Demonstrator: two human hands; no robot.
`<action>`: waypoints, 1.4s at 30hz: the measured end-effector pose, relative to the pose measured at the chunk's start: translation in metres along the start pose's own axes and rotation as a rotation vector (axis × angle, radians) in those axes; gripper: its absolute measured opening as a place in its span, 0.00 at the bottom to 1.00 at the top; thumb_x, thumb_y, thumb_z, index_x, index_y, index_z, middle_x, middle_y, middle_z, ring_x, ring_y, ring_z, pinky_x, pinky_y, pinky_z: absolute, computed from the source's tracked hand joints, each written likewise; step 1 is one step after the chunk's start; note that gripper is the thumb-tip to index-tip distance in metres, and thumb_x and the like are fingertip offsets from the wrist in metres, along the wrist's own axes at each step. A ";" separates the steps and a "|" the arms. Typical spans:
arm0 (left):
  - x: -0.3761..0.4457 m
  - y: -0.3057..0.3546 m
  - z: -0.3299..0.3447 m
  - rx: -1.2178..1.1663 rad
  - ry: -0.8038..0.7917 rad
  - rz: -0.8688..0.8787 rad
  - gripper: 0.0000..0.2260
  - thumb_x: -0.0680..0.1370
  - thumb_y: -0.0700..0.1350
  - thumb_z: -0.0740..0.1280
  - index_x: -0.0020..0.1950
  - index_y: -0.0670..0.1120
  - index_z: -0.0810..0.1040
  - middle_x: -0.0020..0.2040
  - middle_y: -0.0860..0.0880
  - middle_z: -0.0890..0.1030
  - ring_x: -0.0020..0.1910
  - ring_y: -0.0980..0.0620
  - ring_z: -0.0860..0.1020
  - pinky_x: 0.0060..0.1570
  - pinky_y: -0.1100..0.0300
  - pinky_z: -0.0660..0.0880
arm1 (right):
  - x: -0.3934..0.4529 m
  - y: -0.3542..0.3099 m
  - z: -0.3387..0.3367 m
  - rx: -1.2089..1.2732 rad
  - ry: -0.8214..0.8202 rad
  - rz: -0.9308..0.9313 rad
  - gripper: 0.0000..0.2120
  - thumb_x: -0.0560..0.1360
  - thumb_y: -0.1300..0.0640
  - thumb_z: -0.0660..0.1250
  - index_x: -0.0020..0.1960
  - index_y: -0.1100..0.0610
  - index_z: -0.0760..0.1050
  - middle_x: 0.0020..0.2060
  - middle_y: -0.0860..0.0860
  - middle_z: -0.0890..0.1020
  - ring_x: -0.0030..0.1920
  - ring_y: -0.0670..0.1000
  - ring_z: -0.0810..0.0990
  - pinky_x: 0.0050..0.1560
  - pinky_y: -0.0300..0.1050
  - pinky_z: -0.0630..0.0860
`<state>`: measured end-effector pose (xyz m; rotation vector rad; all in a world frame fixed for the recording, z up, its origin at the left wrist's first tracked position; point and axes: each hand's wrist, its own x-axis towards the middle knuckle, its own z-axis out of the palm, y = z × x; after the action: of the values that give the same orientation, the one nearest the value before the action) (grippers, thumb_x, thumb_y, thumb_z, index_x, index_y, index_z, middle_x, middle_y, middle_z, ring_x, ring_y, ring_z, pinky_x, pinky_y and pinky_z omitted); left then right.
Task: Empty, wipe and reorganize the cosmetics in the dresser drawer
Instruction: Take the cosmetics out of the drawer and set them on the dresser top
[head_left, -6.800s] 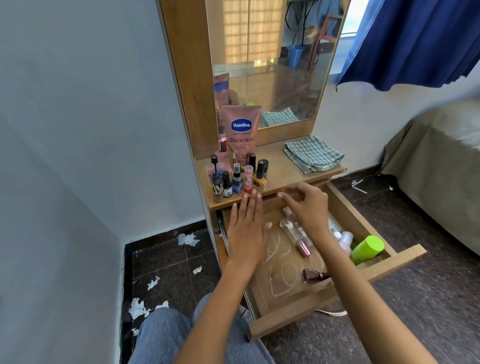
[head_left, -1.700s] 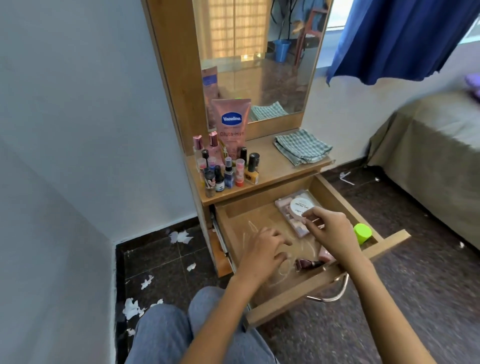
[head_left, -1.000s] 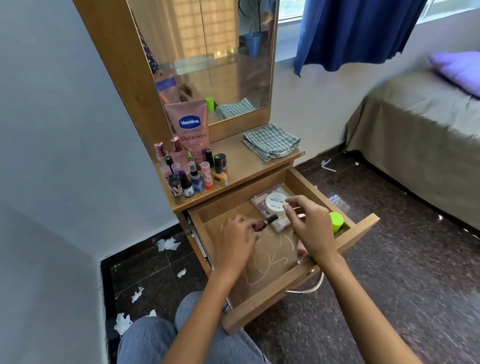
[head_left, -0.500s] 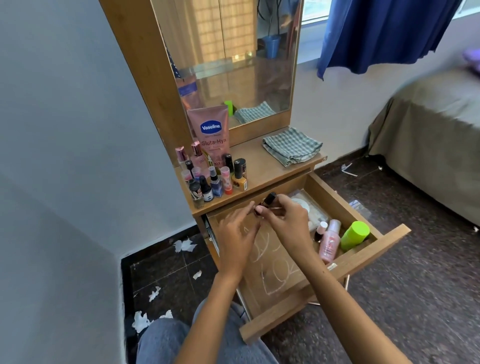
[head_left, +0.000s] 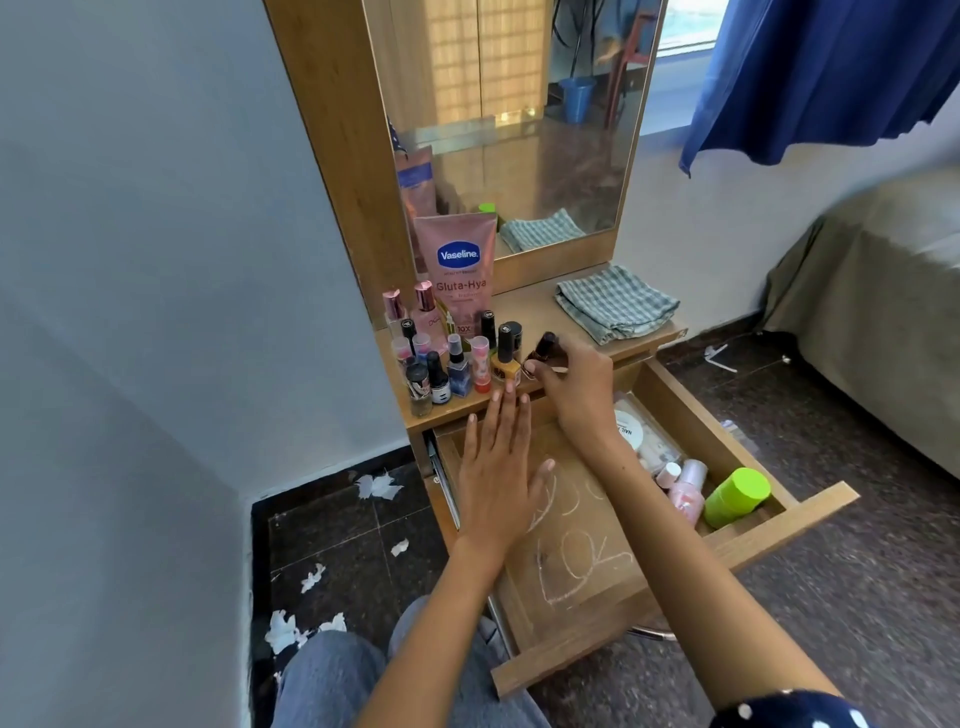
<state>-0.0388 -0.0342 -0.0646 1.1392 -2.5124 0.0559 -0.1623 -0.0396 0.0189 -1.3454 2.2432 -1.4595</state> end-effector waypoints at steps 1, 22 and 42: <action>0.000 0.000 0.000 0.010 -0.001 0.001 0.33 0.79 0.59 0.52 0.78 0.42 0.48 0.78 0.43 0.44 0.77 0.47 0.44 0.74 0.48 0.44 | -0.001 0.001 0.003 0.008 -0.001 0.005 0.09 0.72 0.62 0.73 0.51 0.61 0.80 0.45 0.54 0.83 0.47 0.52 0.81 0.48 0.42 0.75; -0.001 0.003 -0.001 0.055 -0.019 -0.047 0.29 0.79 0.53 0.50 0.78 0.42 0.51 0.79 0.44 0.47 0.77 0.49 0.46 0.74 0.49 0.45 | -0.015 0.004 0.019 0.162 0.053 0.039 0.14 0.75 0.68 0.66 0.60 0.62 0.77 0.54 0.55 0.81 0.54 0.48 0.80 0.59 0.41 0.77; -0.003 0.004 -0.002 -0.065 0.019 -0.062 0.27 0.80 0.50 0.52 0.78 0.43 0.51 0.79 0.46 0.47 0.77 0.51 0.44 0.74 0.50 0.43 | -0.029 0.081 -0.018 -0.638 -0.273 0.220 0.19 0.77 0.57 0.65 0.64 0.62 0.67 0.61 0.62 0.72 0.62 0.62 0.72 0.58 0.53 0.71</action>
<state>-0.0392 -0.0296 -0.0633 1.1846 -2.4420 -0.0310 -0.2034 0.0045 -0.0454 -1.2735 2.6547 -0.4590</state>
